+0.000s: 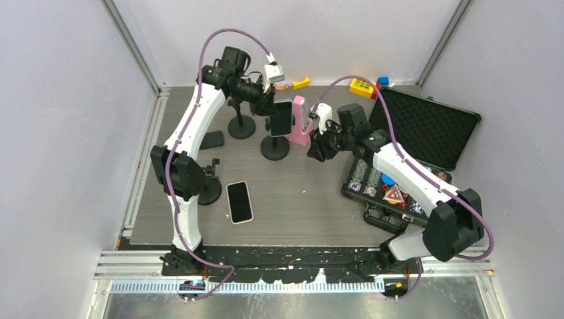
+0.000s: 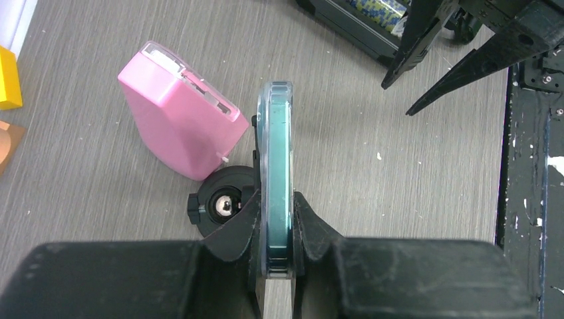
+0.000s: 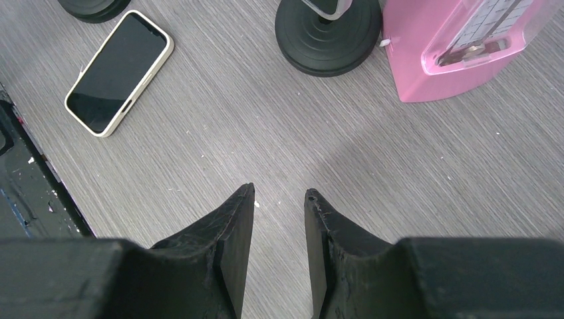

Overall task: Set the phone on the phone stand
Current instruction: Move the phone stand with the phone to the center of the board.

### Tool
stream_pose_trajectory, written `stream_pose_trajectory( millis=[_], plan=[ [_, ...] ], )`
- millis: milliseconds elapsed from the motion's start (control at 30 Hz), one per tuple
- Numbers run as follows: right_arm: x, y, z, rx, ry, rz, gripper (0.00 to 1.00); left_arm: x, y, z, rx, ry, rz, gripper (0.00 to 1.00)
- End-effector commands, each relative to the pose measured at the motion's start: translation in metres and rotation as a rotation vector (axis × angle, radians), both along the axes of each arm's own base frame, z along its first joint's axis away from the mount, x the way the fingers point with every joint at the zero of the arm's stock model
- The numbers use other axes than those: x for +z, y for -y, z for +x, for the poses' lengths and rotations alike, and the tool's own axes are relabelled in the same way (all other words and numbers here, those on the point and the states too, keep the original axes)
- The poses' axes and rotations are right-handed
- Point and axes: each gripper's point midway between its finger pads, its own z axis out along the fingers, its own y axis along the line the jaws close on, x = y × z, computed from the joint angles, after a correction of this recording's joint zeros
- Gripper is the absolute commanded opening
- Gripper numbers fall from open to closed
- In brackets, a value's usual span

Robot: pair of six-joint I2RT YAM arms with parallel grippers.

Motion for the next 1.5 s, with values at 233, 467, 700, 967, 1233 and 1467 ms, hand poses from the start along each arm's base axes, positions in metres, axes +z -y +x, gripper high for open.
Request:
stream_pose_trajectory(
  millis=[233,467,700,967,1233,1467],
  plan=[
    [0.021,-0.003,0.002,0.019,0.066,0.047,0.39,0.053,0.011,0.002,-0.158,0.176,-0.162,0.00],
    [0.021,-0.003,0.002,0.019,0.064,0.047,0.39,0.057,0.019,0.004,-0.190,0.192,-0.215,0.00],
    [0.018,-0.004,0.002,0.022,0.055,0.046,0.39,0.060,0.022,0.005,-0.203,0.224,-0.250,0.00],
    [0.019,-0.003,0.002,0.021,0.057,0.051,0.39,0.041,0.015,0.004,-0.182,0.206,-0.186,0.04],
    [0.020,-0.003,0.002,0.021,0.055,0.054,0.39,0.038,0.004,0.009,-0.102,0.231,-0.122,0.51],
    [0.021,-0.002,0.002,0.016,0.055,0.056,0.40,0.058,-0.010,0.001,-0.034,0.271,-0.107,0.77]
  ],
)
